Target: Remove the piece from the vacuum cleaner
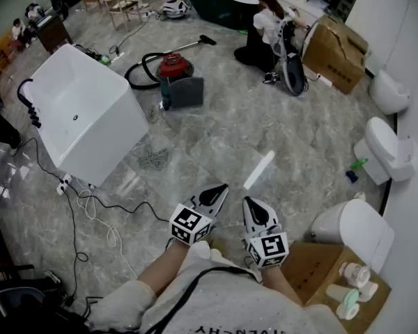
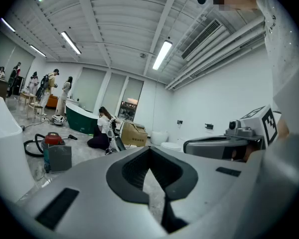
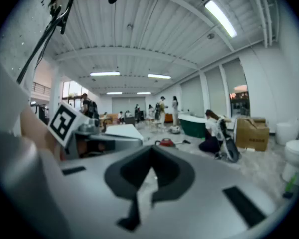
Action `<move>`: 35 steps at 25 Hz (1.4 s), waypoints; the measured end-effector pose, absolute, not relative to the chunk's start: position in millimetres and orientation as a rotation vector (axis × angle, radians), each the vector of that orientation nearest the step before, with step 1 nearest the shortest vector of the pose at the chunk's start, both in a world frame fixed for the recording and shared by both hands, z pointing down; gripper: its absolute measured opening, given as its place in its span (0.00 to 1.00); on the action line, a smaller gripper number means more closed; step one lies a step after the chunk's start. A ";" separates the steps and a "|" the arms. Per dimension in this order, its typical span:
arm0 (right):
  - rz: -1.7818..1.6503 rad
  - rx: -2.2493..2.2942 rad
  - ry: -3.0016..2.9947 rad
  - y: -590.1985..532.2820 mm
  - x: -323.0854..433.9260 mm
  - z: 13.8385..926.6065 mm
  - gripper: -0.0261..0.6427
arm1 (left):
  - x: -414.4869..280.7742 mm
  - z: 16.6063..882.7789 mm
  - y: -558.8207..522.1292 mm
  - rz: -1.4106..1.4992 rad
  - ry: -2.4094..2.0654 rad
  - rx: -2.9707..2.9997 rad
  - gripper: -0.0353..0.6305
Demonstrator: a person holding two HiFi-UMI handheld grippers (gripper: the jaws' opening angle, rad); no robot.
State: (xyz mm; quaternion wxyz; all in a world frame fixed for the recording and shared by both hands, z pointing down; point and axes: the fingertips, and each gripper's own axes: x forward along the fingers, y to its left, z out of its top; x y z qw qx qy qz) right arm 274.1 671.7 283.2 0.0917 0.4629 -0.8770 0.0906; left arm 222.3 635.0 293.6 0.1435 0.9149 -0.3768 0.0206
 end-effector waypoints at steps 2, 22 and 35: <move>0.273 1.368 -2.608 672.7 275.8 284.9 0.06 | 220.0 296.4 635.1 0.069 -1.093 2.627 0.08; 0.243 1.387 -2.648 671.2 329.7 280.8 0.06 | 287.7 305.8 614.3 0.057 -0.996 2.658 0.08; 0.253 1.367 -2.609 563.8 372.3 303.6 0.06 | 319.9 349.9 504.9 0.081 -1.021 2.567 0.08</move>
